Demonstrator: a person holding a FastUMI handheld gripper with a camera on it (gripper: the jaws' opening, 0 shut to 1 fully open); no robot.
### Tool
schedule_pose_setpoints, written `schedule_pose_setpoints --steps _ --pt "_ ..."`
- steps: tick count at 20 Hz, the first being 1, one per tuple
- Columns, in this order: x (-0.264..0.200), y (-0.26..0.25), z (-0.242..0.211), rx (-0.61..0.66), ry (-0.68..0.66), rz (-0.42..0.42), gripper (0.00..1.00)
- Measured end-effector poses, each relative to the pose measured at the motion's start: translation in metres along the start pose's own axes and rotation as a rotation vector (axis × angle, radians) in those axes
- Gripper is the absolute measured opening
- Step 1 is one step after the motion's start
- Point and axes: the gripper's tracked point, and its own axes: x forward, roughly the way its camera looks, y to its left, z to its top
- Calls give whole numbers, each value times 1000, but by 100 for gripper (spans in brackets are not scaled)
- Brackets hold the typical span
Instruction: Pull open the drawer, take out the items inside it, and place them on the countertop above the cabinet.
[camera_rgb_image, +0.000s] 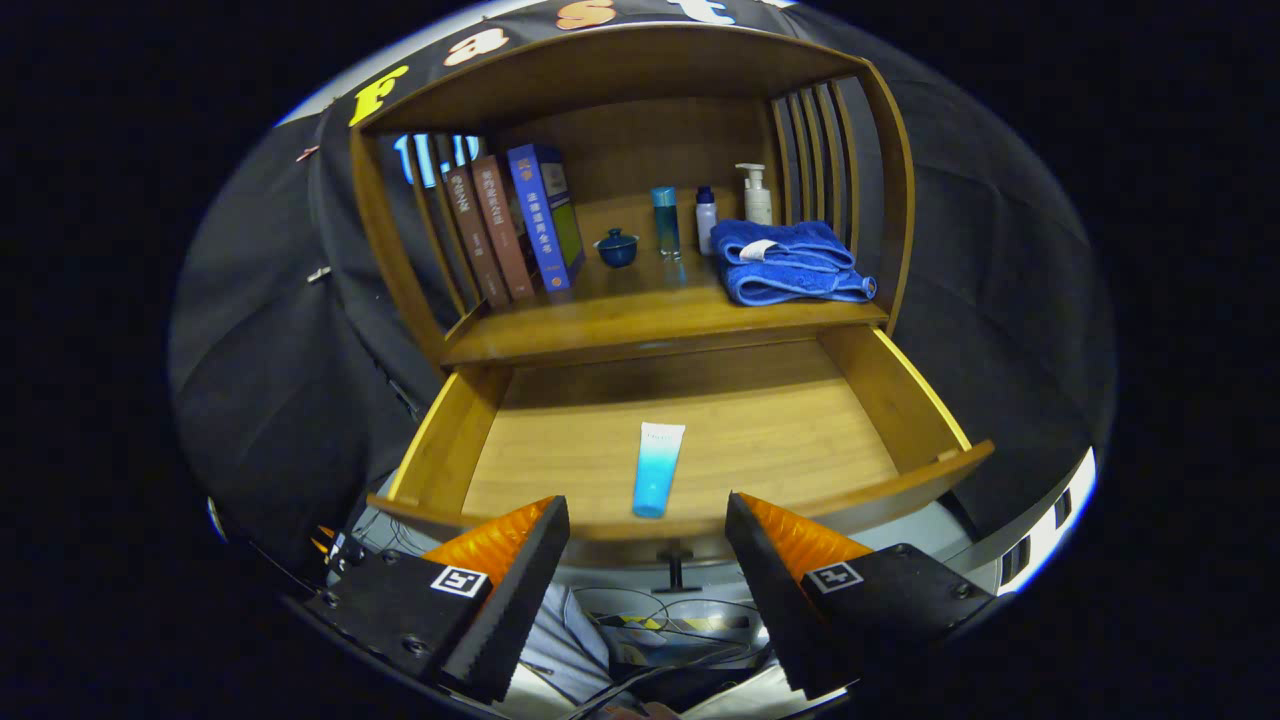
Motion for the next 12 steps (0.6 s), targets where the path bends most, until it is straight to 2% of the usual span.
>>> schedule_pose_setpoints --steps 7,12 --pt "95 5 0 -32 280 -53 100" --pt "138 0 -36 -29 493 -98 100"
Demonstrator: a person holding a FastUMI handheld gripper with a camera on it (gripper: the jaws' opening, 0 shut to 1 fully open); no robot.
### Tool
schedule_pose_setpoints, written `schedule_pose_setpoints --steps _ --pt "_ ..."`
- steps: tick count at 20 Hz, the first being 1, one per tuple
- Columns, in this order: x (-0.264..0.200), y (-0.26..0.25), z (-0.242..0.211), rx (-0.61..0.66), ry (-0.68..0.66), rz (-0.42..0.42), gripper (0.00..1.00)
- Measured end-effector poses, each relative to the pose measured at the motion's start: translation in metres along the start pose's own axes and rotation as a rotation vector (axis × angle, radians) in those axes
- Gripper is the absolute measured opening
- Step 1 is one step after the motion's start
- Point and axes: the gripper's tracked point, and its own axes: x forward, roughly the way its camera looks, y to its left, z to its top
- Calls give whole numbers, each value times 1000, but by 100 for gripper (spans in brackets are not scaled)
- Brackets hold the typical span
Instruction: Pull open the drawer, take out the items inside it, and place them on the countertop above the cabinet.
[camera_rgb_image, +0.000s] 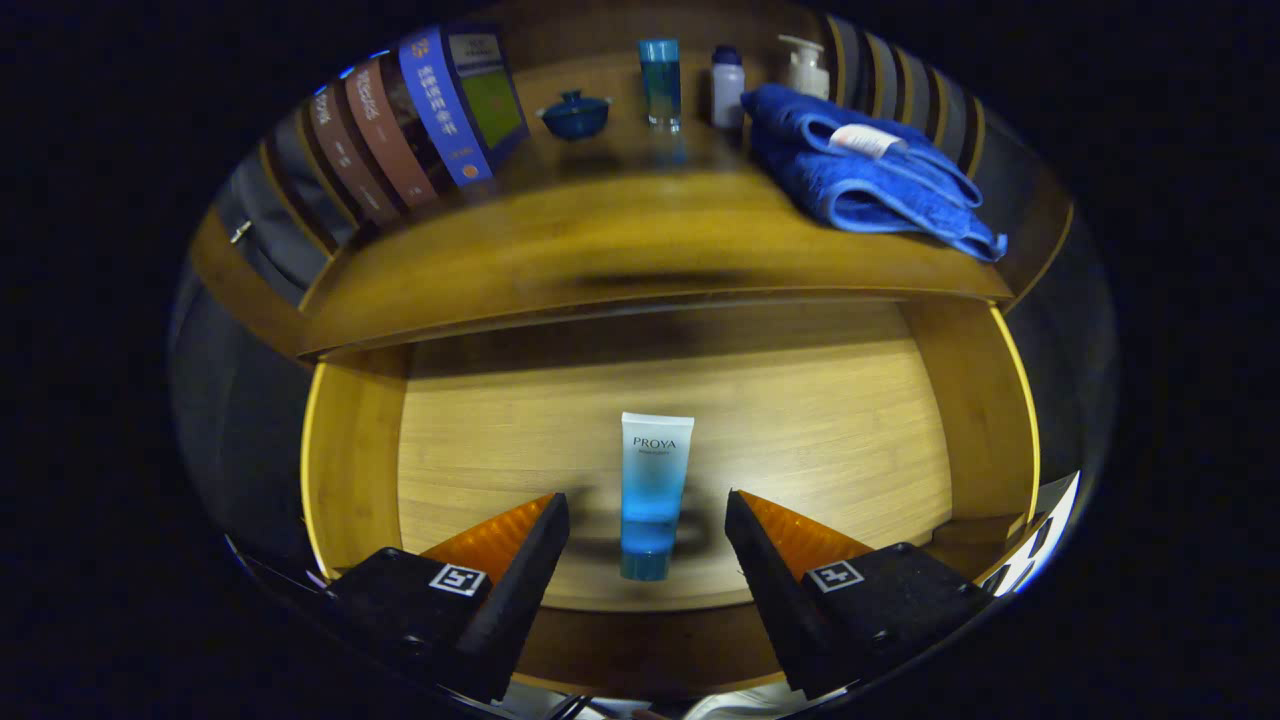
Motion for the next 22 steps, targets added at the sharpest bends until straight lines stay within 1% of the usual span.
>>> schedule_pose_setpoints --steps 2,6,9,10,12,13,15,17,20,22 --pt "13 -2 -9 -8 65 -21 100" --pt "29 -5 -18 -21 134 -50 98" --pt "25 -8 -8 -29 168 -73 94" --pt "23 -8 -5 -31 185 -66 91" --pt "11 -6 9 -40 182 -61 76" --pt "11 -3 17 -55 192 -63 49" --pt "9 3 20 -71 195 -50 46" --pt "12 1 17 -56 194 -22 42" --pt "7 5 10 -10 197 17 42" --pt "-4 3 20 -16 155 39 42"
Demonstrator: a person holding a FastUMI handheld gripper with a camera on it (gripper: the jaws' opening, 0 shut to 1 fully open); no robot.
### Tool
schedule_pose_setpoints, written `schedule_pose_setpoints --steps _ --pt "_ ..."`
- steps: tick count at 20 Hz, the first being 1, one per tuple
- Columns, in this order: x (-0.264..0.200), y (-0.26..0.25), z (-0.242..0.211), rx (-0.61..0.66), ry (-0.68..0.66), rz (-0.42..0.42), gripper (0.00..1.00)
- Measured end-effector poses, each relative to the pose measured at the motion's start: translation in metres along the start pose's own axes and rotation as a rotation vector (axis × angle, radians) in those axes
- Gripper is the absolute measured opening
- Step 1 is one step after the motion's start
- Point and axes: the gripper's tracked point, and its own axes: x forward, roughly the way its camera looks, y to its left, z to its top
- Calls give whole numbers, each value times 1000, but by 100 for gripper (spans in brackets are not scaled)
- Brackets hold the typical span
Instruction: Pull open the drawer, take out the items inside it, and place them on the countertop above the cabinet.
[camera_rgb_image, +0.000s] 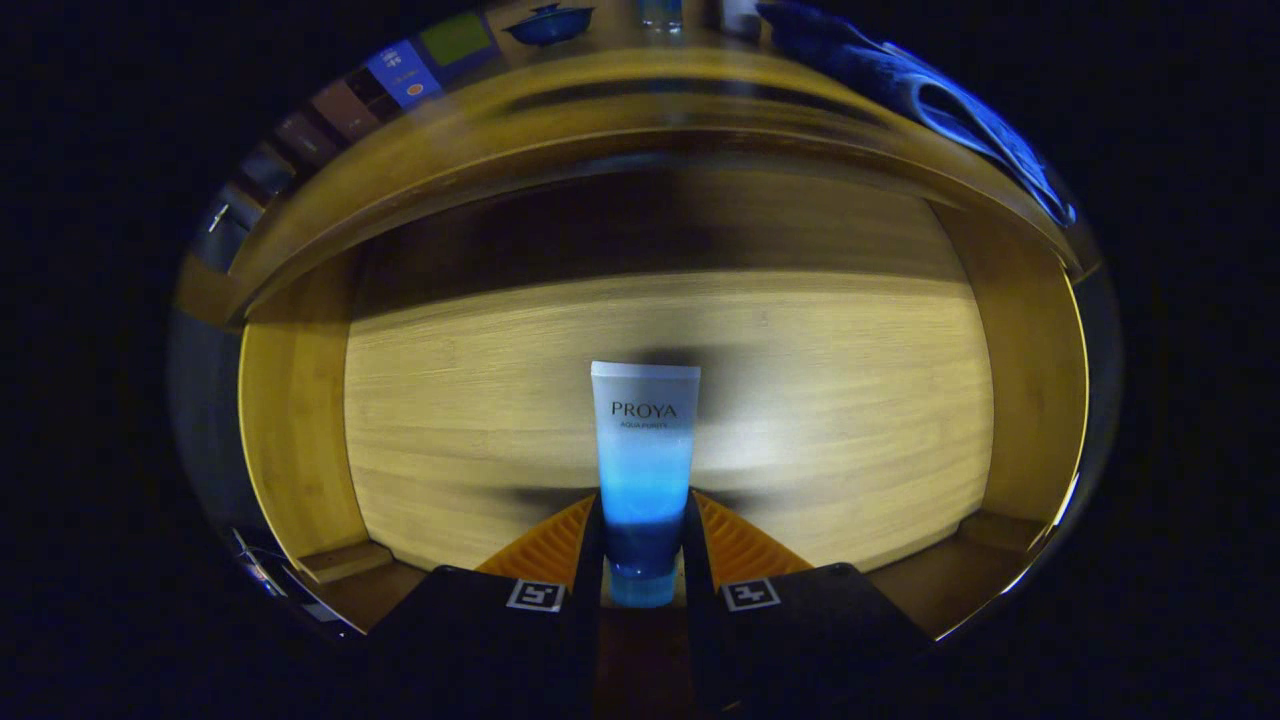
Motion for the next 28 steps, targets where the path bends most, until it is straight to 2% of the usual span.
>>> schedule_pose_setpoints --steps 6,10,12,21,26,28 --pt "-48 4 25 -69 -211 40 42" --pt "-97 6 82 -78 -378 53 42" --pt "-105 8 112 -82 -400 57 42" --pt "-46 22 225 -92 -360 28 42" --pt "-23 26 242 -84 -336 25 43" --pt "-19 27 242 -72 -327 38 48"
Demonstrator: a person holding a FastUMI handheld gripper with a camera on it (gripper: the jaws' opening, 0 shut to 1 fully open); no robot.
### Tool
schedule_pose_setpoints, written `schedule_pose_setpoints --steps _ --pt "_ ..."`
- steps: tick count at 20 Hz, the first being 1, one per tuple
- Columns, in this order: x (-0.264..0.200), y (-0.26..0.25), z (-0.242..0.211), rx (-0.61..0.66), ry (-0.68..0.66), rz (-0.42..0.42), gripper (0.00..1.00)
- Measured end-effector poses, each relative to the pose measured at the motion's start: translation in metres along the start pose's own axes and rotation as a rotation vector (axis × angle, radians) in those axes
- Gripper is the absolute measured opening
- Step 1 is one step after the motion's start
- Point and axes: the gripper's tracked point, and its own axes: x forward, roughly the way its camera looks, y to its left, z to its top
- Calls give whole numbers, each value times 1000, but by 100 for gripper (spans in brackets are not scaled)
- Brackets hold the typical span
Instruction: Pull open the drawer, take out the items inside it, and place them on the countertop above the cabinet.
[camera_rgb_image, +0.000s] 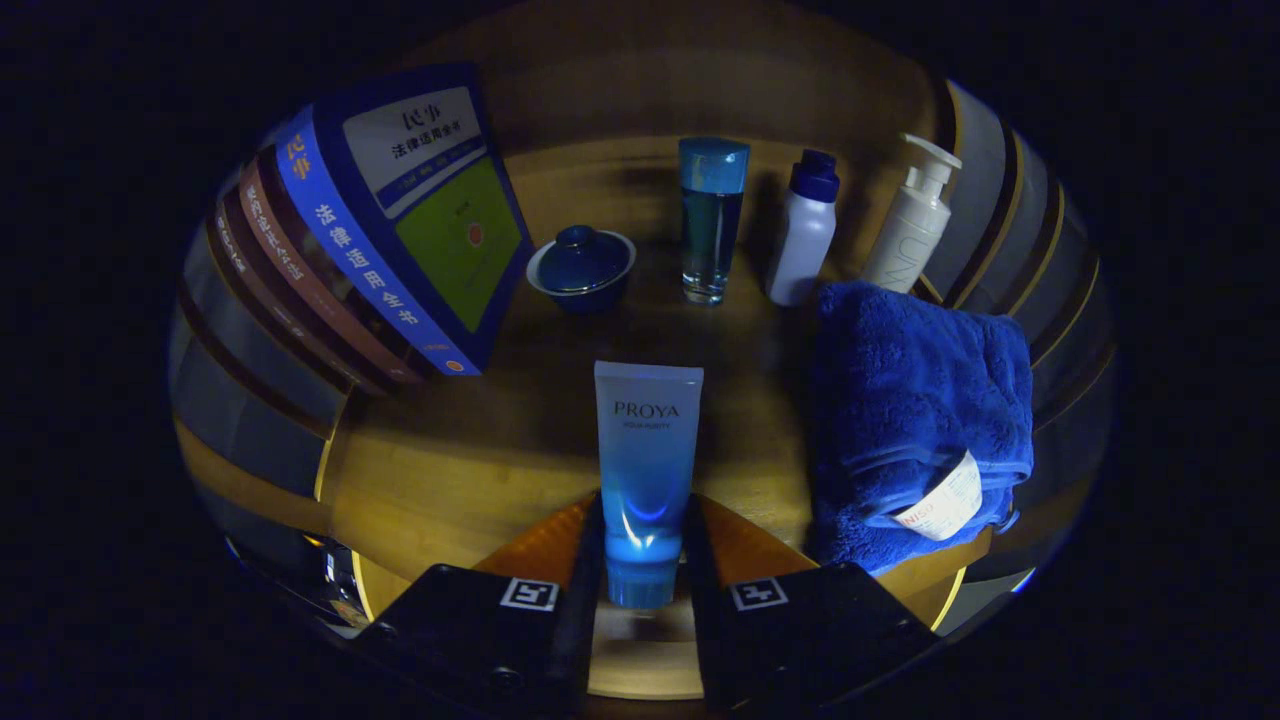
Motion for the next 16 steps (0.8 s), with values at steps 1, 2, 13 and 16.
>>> schedule_pose_setpoints --steps 1,2,13,16 --pt "0 -1 2 4 -5 4 50" --pt "-2 -3 2 5 -13 0 59" --pt "-84 5 -31 10 -226 33 100" --pt "-120 11 -55 -9 -370 50 100"
